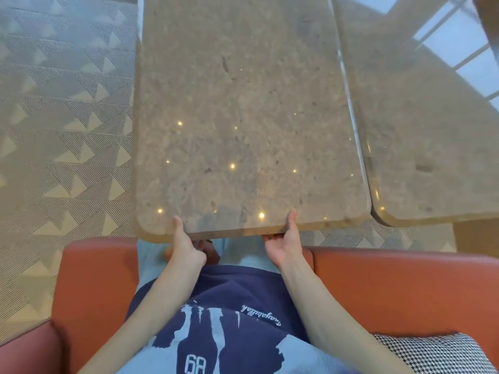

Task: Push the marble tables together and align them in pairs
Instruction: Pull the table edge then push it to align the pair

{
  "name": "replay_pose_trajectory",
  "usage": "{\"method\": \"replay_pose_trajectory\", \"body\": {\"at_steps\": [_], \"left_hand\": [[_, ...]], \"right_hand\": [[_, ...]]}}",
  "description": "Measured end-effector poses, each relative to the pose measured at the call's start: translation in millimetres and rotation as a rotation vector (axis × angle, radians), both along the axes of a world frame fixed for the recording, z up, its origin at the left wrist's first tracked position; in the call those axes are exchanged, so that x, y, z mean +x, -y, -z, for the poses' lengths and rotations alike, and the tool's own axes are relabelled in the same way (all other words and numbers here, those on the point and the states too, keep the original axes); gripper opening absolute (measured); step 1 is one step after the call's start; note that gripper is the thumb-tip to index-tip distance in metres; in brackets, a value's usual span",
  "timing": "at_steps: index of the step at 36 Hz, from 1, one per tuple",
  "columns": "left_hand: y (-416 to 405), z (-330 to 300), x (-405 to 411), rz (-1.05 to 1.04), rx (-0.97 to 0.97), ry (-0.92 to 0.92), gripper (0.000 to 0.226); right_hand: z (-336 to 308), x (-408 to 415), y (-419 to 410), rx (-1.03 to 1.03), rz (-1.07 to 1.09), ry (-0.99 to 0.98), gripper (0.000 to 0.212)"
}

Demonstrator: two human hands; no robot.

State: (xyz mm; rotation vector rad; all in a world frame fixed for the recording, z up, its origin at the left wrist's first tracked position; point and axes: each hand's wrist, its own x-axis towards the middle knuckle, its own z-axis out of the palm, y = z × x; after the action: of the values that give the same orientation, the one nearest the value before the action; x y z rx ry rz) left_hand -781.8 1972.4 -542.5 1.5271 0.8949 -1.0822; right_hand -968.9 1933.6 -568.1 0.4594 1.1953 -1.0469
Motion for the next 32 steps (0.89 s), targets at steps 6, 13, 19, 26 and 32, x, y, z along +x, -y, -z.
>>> {"method": "replay_pose_trajectory", "body": {"at_steps": [6, 13, 19, 26, 32], "left_hand": [[-3, 6, -20, -0.055, -0.268, -0.160, 0.063], [-18, 17, -20, -0.042, -0.398, -0.169, 0.036], [-17, 25, -21, -0.060, -0.421, -0.147, 0.050], [-19, 25, -23, -0.050, -0.395, -0.107, 0.062], [-20, 23, -25, -0.065, -0.365, -0.087, 0.067]], "right_hand": [[1, -2, -5, -0.046, -0.032, -0.014, 0.054], [0, -7, -11, -0.094, -0.068, -0.007, 0.054], [0, -11, -9, -0.108, -0.083, -0.002, 0.050], [5, -15, -12, -0.152, -0.109, 0.019, 0.035], [9, -18, -14, -0.164, -0.112, 0.022, 0.042]]}}
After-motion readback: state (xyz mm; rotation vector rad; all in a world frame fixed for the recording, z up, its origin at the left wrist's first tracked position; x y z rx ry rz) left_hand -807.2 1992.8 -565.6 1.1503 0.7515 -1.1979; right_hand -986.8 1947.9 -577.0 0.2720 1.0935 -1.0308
